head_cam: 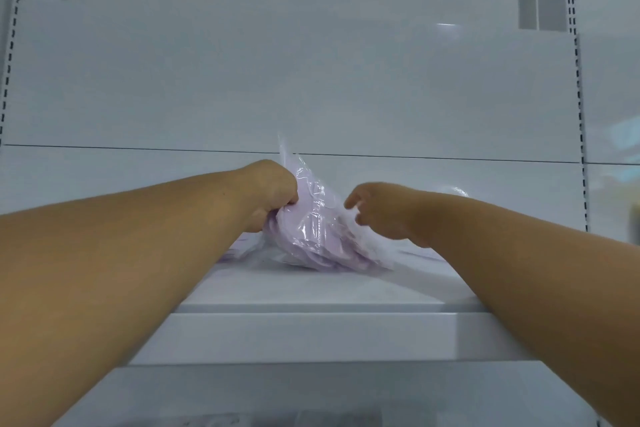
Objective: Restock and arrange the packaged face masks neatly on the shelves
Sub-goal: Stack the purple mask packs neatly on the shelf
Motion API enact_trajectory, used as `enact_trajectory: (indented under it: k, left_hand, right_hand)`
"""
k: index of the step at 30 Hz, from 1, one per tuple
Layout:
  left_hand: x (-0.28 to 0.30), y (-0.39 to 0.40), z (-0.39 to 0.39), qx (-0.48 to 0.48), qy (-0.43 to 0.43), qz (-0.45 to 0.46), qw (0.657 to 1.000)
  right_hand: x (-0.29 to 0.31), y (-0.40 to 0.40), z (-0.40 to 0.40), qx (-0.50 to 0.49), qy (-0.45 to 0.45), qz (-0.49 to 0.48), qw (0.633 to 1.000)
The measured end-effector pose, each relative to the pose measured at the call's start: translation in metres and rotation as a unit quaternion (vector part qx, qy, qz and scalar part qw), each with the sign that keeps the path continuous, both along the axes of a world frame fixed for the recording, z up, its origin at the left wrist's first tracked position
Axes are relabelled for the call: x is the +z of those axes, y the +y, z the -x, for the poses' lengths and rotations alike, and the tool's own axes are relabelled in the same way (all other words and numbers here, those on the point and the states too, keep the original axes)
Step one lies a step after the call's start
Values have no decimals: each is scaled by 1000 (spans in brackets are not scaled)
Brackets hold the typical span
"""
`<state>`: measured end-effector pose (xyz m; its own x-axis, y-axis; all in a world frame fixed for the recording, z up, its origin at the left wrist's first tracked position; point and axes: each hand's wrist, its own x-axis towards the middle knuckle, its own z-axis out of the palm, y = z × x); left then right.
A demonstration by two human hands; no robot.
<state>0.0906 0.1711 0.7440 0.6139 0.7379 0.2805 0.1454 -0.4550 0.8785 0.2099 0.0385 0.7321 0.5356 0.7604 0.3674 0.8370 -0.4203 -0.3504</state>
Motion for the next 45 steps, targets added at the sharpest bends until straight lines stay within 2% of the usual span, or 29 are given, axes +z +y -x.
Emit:
enact_trajectory:
  k: [2, 3, 6, 8, 11, 15, 18, 20, 22, 25, 31, 36, 43, 45]
  left_hand:
    - [1, 2, 1, 1, -6, -6, 1000]
    - [1, 2, 1, -2, -5, -6, 1000]
    - [-1, -2, 4, -23, 0, 6, 1000]
    - [-3, -6, 5, -35, -2, 25, 999]
    - [-5, -8, 4, -41, 7, 24, 999]
    - [-6, -3, 2, -9, 28, -6, 1000]
    - [-2, 1, 4, 34, 8, -43, 998]
    - [2, 5, 7, 50, -5, -61, 997]
    - [6, 7, 11, 56, -22, -70, 996]
    - [12, 11, 14, 53, -83, -69, 993]
    - [22, 19, 27, 65, -212, -66, 973]
    - [21, 11, 29, 7, -258, -65, 964]
    - [14, 12, 19, -136, -237, -13, 962]
    - [13, 13, 17, -149, -238, -4, 960]
  right_hand:
    - [-2, 5, 0, 74, 106, -76, 989]
    - [-4, 7, 0, 99, 129, -66, 984]
    - [-8, 6, 9, 64, 69, 43, 995]
    - [-6, 5, 7, 37, 66, 39, 996]
    - [-6, 5, 5, 66, 121, 8, 990]
    - [-6, 0, 13, 60, 49, 113, 991]
    - [-3, -7, 14, 19, -31, 179, 983]
    - [-3, -7, 15, -4, -68, 182, 981]
    - [0, -2, 11, -11, -38, 107, 993]
    - [3, 5, 11, 24, 72, -33, 997]
    - [-1, 25, 10, 83, 175, -112, 975]
    - [9, 31, 14, 169, 326, -237, 900]
    - [21, 21, 20, 163, 411, -385, 810]
    - [20, 20, 21, 173, 415, -379, 809]
